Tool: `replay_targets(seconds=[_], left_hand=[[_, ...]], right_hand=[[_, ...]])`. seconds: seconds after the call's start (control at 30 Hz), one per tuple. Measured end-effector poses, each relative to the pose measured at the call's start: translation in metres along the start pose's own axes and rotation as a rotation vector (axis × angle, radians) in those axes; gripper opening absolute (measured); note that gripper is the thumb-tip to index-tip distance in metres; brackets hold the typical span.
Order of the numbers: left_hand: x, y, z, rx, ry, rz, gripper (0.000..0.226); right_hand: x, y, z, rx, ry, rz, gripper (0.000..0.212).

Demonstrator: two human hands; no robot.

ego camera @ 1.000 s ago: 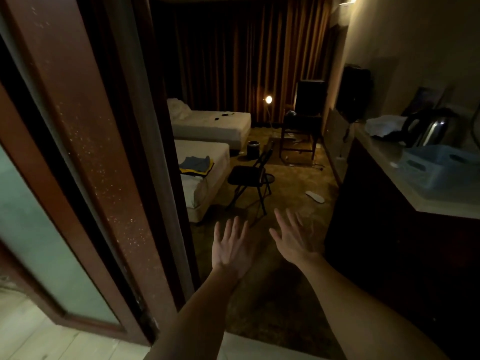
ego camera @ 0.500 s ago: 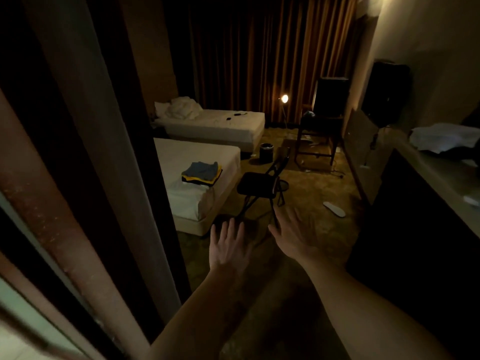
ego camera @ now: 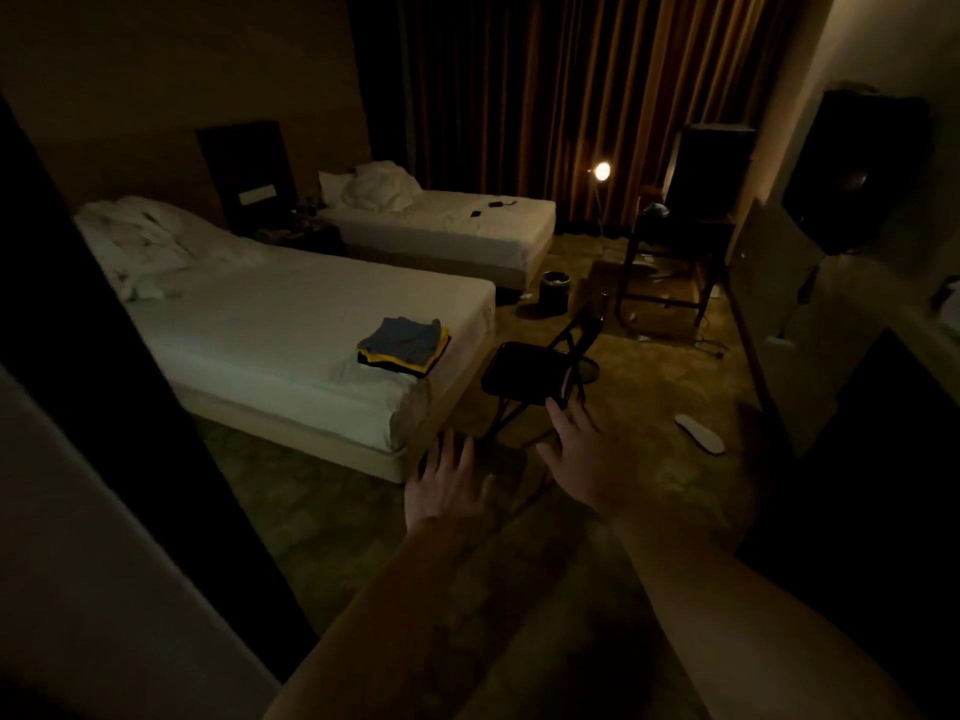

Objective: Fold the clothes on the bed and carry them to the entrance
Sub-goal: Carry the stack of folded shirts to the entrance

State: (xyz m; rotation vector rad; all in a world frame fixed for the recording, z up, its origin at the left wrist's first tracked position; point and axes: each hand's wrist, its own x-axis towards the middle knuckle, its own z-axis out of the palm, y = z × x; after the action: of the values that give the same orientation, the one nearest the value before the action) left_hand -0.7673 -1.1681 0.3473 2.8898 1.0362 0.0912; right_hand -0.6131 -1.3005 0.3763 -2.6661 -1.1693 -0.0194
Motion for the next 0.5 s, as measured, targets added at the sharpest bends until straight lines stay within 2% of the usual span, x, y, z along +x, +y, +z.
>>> replay_targets(seconds=[0.13,0.3,0.43,0.5], left_hand=[[0.06,0.02,0.007,-0.053,0.013,-0.052,0.069],[0.124,0.044,0.009,-0.002,0.073,-0.096,0.073],[0.168,0.043,0.018,0.071,0.051,-0.135,0.076],[0.186,0.036,0.029,0.014,0.073,-0.181,0.08]], right_hand=[[0.071,0.031,0.005,-0.048,-0.001,-0.038,0.068],[0.142,0.063,-0.001,-0.074,-0.062,-0.089,0.066],[0.196,0.073,0.002,-0.06,-0.084,-0.137,0.068],[0.221,0.074,0.007,-0.077,-0.1,-0.168,0.069]])
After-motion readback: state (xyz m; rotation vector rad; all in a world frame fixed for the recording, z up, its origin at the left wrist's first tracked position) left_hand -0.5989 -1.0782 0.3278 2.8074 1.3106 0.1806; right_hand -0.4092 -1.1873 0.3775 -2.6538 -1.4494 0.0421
